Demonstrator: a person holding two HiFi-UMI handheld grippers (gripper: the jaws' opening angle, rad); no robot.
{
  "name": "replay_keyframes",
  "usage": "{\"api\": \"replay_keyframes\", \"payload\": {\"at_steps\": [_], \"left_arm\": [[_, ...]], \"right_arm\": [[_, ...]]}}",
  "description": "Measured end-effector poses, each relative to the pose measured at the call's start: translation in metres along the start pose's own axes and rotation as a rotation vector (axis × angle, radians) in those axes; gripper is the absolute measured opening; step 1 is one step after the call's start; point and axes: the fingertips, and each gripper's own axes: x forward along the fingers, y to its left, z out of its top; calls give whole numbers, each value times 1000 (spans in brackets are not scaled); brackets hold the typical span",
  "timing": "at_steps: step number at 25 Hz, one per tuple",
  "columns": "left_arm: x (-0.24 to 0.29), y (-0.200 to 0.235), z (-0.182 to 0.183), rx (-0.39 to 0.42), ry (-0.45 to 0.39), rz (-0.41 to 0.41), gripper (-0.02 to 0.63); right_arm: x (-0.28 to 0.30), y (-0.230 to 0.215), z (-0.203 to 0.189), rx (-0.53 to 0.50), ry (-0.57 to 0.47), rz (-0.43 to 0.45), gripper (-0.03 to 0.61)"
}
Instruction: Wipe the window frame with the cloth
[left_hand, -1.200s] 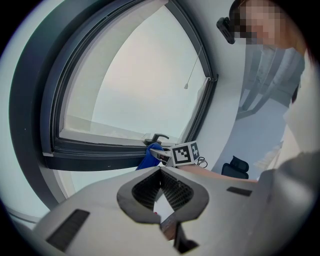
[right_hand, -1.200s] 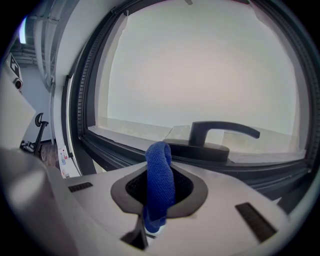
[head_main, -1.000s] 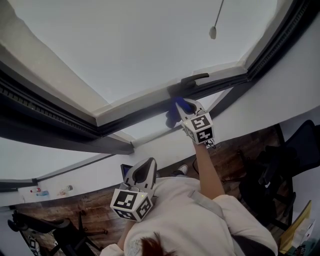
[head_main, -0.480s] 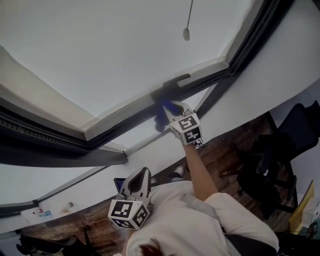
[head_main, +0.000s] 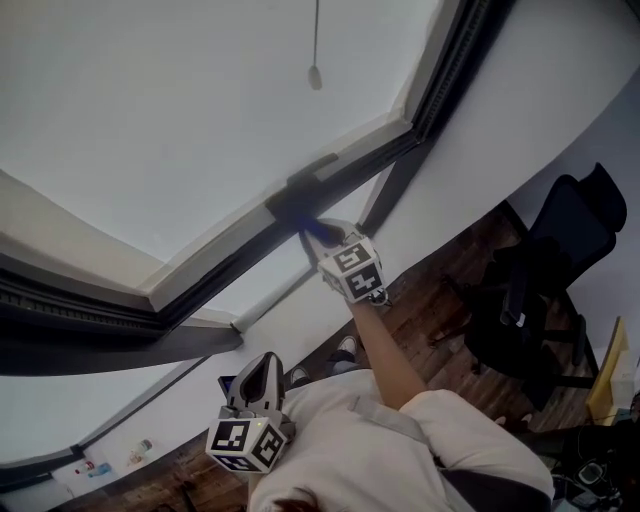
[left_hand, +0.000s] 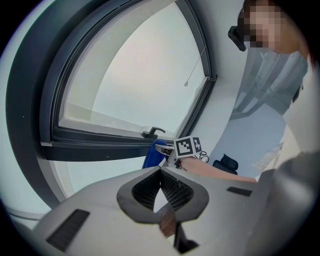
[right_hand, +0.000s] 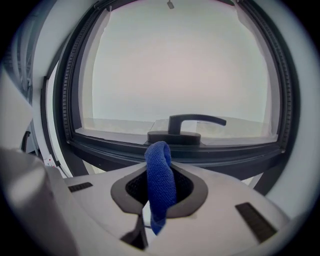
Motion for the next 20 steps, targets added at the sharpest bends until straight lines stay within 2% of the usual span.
{"api": "replay_keyframes", "payload": {"at_steps": [5,12,20], "left_arm": [[-8,1,-2,23,27,-50,5],[-28,2,-11,62,54,-119,5],[-58,12,-24,49,57,-134,5]], "right_arm": [[-16,14,-7,41,-4,-17,49],[-42,41,1,41,-49,-50,49],[-58,83,-21,38,-19,-35,49]]}}
